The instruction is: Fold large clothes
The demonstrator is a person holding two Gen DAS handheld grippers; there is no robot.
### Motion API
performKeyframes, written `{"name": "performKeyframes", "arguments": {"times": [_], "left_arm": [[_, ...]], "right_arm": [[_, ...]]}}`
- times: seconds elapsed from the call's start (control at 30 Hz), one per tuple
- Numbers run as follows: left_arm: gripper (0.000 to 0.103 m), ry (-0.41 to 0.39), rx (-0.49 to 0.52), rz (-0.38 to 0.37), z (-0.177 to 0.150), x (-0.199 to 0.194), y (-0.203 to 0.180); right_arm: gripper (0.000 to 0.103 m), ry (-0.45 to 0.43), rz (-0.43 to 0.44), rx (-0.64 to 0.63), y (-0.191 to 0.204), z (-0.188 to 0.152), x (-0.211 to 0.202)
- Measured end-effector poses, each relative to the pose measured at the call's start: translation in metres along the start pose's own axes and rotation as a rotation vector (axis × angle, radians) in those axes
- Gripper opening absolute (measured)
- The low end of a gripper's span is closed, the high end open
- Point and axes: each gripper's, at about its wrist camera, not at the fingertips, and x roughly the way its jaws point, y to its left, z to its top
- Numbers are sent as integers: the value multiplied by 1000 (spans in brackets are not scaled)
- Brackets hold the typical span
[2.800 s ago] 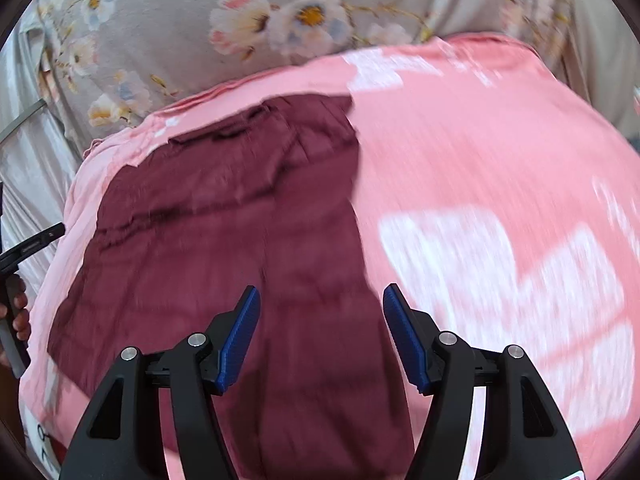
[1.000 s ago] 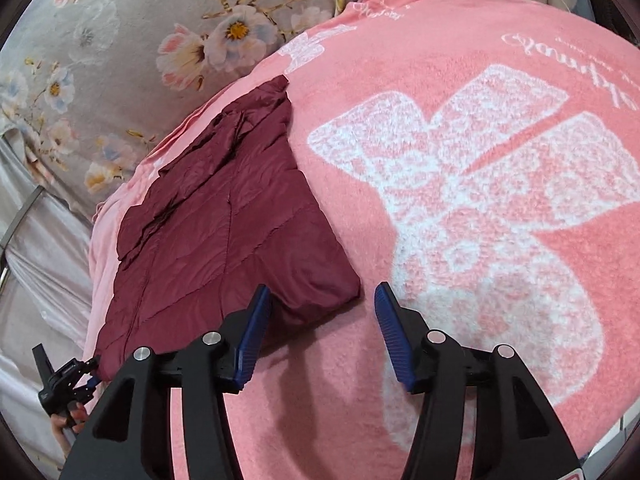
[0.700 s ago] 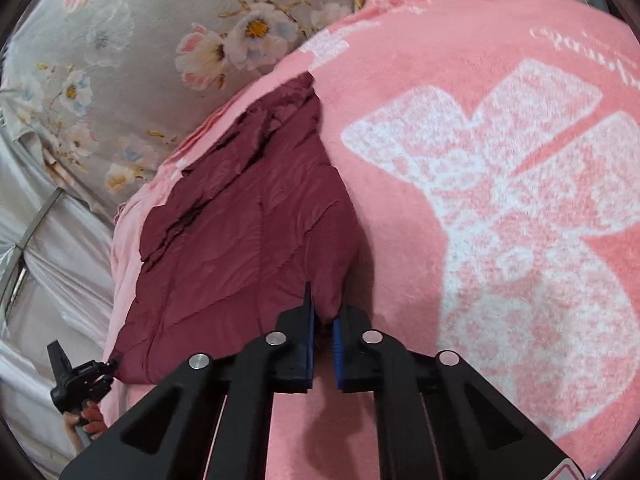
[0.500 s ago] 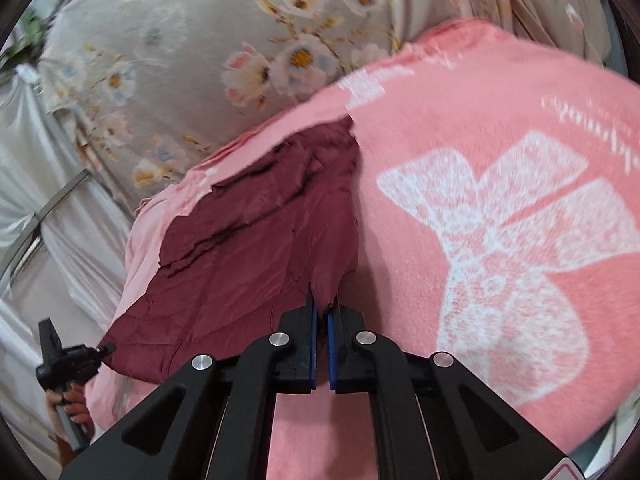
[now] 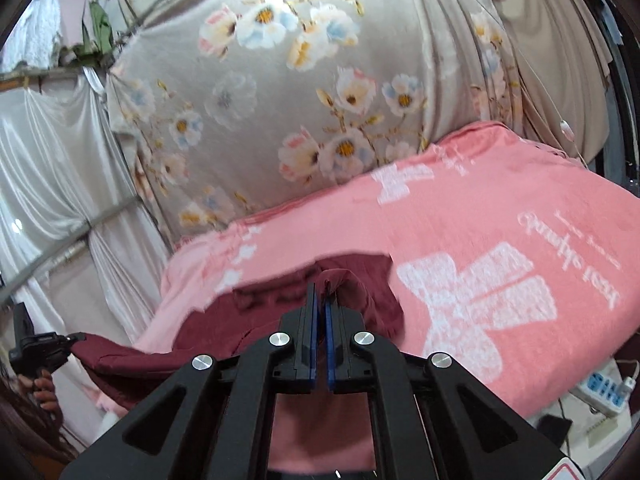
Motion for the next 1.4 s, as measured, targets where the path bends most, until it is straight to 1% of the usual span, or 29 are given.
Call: {"name": "performKeyframes", "arguments": {"times": [0.03,0.1,0.13,0.23,0.27,0.37,0.43,0.5,0.63,0.8,0.93,1.2,1.27,1.37,1.4], "left_arm": [[4,-11,20,1,10,10,-6],[4,-13,43,10,27,39,-12],[4,-10,60,32,39,63,-14],[4,14,75,87,62,118,-16],[4,15,85,126,72,144,-18],[4,21,108,211,89,193,-21],[4,48,105,256,95,229,-19],[4,67,114,297,97,255,-15],[4,121,120,360,95,304,-2],[4,169,133,405,82,346,14],[5,188,143,415,73,364,21],[6,198,168,424,62,389,24],[7,196,175,430,60,395,24],[7,186,184,432,60,398,23],[8,177,182,427,62,395,23]], "right_arm": [[2,-2,2,8,-3,7,14],[2,17,-7,20,-14,20,57],[2,29,-10,31,-17,22,77],[2,67,-34,49,-29,36,140],[2,76,-44,47,-31,40,159],[2,98,-70,44,-38,46,203],[2,117,-90,52,-44,49,236],[2,135,-106,62,-50,48,263],[2,176,-143,64,-59,40,302],[2,225,-186,62,-71,26,338],[2,259,-212,62,-80,15,359],[1,329,-256,50,-96,-12,391],[1,351,-254,40,-97,-16,396],[2,360,-228,57,-99,-11,395],[6,348,-212,60,-99,-5,388]]}}
